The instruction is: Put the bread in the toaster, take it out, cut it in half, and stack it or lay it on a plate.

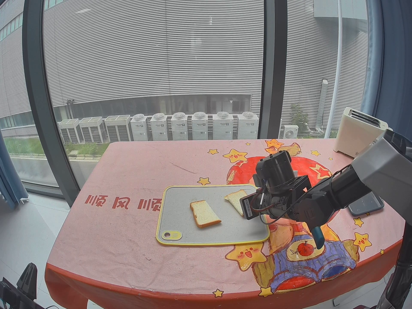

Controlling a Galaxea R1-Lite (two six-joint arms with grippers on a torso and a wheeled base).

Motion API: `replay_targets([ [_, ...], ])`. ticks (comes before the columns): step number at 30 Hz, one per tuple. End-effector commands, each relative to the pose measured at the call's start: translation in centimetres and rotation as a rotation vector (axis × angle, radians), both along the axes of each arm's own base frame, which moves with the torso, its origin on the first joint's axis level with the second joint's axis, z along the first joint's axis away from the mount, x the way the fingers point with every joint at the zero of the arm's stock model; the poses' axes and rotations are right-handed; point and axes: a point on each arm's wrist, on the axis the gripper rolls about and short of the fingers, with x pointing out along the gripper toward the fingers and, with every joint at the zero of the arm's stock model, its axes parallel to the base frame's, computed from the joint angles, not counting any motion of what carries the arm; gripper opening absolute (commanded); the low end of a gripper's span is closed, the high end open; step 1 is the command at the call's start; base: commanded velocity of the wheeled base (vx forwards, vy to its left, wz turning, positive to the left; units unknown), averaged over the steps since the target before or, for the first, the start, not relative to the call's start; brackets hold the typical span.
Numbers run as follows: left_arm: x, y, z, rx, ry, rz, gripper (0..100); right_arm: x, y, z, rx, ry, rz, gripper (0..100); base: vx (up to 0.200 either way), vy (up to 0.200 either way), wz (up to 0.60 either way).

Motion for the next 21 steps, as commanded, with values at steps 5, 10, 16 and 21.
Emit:
replay_targets([
  [5,0.0,0.0,-0.5,0.000,0.000,0.000,0,-0.1,0.0,0.8,0.015,-0.019,-0.001,0,0.000,0.000,0.00],
  [10,0.0,0.0,-0.5,0.000,0.001,0.000,0,-0.7,-0.3,2.3,0.032,-0.045,0.001,0,0.000,0.000,0.00],
  [16,0.0,0.0,-0.5,0.000,0.001,0.000,0,-1.7,-0.8,3.1,0.036,-0.053,0.003,0,0.000,0.000,0.00],
  [21,0.0,0.0,-0.5,0.000,0.001,0.000,0,-3.4,-1.6,4.2,0.046,-0.062,0.013,0,0.000,0.000,0.00],
])
